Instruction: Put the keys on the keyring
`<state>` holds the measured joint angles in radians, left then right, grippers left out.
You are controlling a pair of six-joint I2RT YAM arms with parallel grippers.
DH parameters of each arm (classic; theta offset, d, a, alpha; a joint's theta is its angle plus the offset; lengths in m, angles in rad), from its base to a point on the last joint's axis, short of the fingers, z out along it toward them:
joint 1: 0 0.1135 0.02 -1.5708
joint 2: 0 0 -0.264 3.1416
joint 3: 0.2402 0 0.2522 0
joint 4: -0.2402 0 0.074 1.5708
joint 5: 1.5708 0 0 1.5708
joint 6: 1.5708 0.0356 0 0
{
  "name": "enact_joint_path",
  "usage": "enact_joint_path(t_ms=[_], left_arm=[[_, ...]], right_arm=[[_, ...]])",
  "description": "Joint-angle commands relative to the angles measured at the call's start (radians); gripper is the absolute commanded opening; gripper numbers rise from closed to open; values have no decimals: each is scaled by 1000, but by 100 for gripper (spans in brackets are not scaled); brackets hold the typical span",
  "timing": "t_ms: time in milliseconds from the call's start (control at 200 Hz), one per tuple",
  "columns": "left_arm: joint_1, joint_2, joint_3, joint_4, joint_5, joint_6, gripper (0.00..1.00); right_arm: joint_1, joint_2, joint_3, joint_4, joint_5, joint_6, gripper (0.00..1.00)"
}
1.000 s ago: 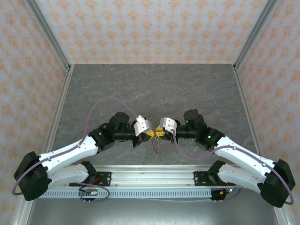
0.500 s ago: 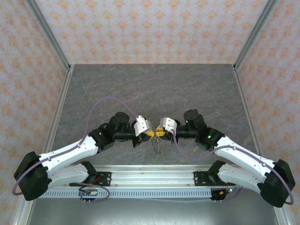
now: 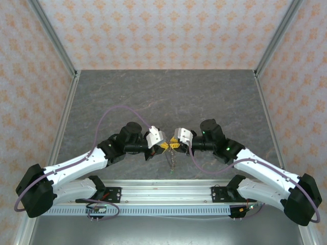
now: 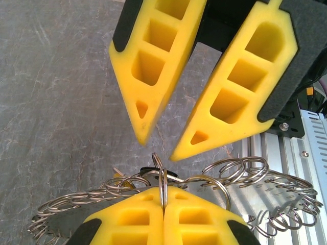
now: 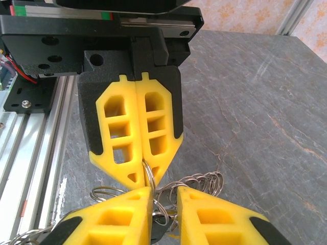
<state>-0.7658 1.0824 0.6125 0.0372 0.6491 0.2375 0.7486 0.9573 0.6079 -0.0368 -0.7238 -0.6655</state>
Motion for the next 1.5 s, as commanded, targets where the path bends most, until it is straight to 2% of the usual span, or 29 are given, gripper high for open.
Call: enact_joint_path(t_ms=[0, 310, 470, 641, 1051, 1221, 1361, 1496], left_arm=[[-4, -8, 24, 11, 4, 24, 0], [-4, -22, 22, 12, 9, 33, 0], [-4, -31, 20, 12, 12, 37, 0], [-3, -44, 13, 19, 20, 36, 0], [-3, -38, 15, 23, 41, 41, 0], [-4, -33, 15, 28, 38, 41, 0], [-4, -30, 15, 32, 31, 40, 0], [-4, -26, 15, 31, 18, 39, 0]], right_arm=[[5, -32, 7, 5, 19, -22, 20], [5, -55, 27, 16, -14, -2, 19], [5, -30, 67, -79, -49, -55, 20], [5, 12, 78, -98, -74, -62, 20], [5, 67, 73, -26, -81, -52, 21], [5, 89, 77, -11, -149, -38, 21], [5, 89, 69, 2, -159, -28, 12], [5, 86, 75, -17, -134, -31, 0]])
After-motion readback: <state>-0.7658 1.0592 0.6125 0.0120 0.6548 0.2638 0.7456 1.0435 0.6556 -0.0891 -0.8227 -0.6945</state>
